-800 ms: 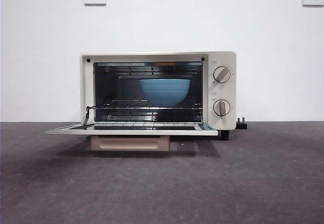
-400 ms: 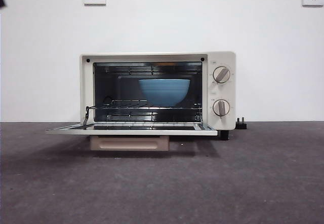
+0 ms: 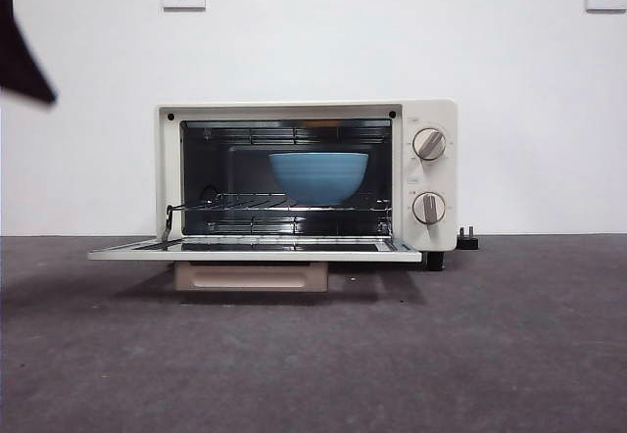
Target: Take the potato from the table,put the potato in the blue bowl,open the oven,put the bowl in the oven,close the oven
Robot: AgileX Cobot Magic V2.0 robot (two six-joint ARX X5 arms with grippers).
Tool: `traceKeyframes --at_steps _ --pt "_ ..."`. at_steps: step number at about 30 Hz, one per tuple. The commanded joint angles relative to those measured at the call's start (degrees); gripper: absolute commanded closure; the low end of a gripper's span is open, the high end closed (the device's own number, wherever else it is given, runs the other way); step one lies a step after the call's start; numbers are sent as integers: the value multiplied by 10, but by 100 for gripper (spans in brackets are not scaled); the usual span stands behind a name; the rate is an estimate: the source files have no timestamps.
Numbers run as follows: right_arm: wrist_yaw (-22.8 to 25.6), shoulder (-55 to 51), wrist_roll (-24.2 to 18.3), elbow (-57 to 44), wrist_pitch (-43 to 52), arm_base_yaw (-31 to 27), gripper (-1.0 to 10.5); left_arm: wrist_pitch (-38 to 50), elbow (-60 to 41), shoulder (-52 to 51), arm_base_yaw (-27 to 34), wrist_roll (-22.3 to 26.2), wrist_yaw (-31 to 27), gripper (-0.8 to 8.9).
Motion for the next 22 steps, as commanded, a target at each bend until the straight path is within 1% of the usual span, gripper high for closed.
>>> traceKeyframes --at_steps 1,2,5,8,11,12,15,17,20,22 --pt "-9 -57 -15 -75 -13 -33 930 19 -23 56 9 -12 9 822" --pt "-11 -73 -17 -94 -13 -45 956 23 -24 74 9 -12 9 822" --pt "-27 -124 -37 -152 -13 -84 955 47 -25 133 9 -23 26 822" --pt "-58 -167 -50 -202 -13 -119 955 91 -25 188 10 -58 52 822" --pt "-81 -200 -55 -242 -13 -146 955 120 -25 228 12 -81 55 822" --pt "-90 -209 -55 -252 -13 -151 955 127 -25 237 12 -82 54 822" --pt "-160 -235 -52 -276 -13 -162 955 143 -25 260 12 -93 49 822" --pt "-195 -249 -43 -287 -13 -162 955 153 -25 273 14 -101 49 822" --pt "-197 -261 -43 -299 -13 -162 955 180 -25 284 14 -129 46 822" --pt "-198 -262 -44 -308 -13 -162 955 211 -25 292 14 -163 46 822"
